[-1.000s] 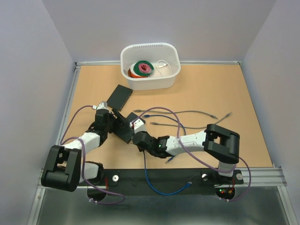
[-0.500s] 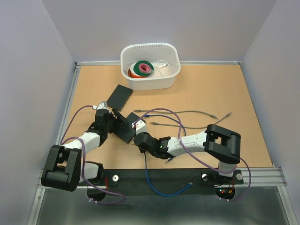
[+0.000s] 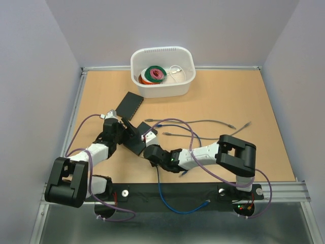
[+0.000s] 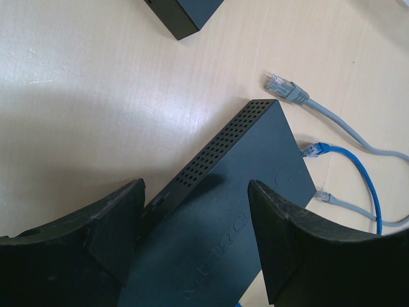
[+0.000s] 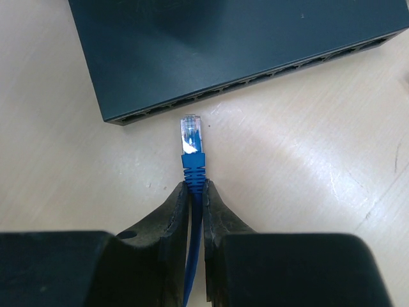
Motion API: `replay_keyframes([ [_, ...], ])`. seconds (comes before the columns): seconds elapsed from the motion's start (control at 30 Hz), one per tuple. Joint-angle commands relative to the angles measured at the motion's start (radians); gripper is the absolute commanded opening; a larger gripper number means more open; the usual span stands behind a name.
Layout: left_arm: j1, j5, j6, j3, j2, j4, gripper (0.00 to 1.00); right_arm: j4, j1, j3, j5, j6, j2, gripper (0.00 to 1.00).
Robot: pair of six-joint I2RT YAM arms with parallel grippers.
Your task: Insert the plug into the switch port
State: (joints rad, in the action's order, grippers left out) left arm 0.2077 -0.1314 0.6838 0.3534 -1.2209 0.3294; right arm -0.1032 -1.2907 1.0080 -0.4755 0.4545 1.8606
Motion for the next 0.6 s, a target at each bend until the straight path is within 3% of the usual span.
replay_keyframes([
  [0.0,0.010,-0.028,-0.010,0.006,-0.002,-0.009,0.76,-0.003,-0.010,0.063,-0.025,-0.022,0.032,0.00],
  [0.57,0.009,-0.036,-0.010,-0.001,-0.003,-0.003,0.76,0.040,-0.012,0.175,-0.075,-0.073,0.043,0.00],
])
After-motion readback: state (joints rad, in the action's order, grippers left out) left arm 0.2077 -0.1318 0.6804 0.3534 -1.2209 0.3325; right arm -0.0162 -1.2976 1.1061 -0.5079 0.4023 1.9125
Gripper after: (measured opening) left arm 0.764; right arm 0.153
